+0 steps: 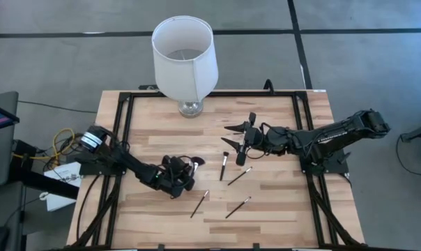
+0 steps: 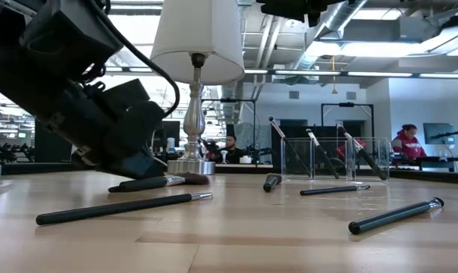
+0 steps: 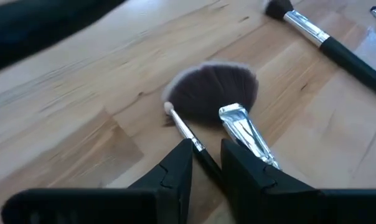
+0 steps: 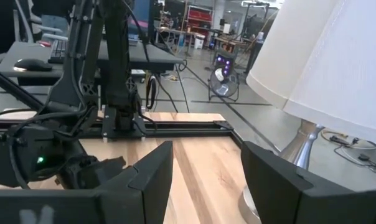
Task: Pick & Place Makeup Supplies
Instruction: Put the black makeup brush into the transparent organizer
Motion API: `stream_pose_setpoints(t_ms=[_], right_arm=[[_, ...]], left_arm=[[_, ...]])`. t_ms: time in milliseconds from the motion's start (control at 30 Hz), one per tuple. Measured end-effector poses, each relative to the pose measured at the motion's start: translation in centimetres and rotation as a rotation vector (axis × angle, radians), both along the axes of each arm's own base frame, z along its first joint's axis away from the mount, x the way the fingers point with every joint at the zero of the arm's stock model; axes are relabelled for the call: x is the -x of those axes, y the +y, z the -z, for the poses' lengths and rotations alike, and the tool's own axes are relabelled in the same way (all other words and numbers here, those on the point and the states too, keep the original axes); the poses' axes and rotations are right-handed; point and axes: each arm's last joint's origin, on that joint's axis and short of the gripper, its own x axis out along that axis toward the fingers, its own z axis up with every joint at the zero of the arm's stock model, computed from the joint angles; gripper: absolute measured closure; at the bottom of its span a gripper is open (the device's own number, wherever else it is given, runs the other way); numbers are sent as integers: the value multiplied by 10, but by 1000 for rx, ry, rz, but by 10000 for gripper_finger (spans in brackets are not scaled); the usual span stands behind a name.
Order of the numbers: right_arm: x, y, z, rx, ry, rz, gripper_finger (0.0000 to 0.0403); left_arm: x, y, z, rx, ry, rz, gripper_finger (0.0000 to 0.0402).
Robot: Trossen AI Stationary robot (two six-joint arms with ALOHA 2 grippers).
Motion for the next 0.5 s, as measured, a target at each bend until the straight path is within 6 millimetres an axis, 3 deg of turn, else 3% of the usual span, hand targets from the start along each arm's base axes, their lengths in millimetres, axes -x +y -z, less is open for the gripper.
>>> stream_pose_setpoints(t_ms=[200, 500], right_arm=[[0, 0, 1, 2, 14, 0, 221], [1, 0, 5, -31, 44, 4, 221]], left_arm=[[4, 1, 3, -9, 46, 27, 321], [22, 8, -10, -51, 148, 191, 321]])
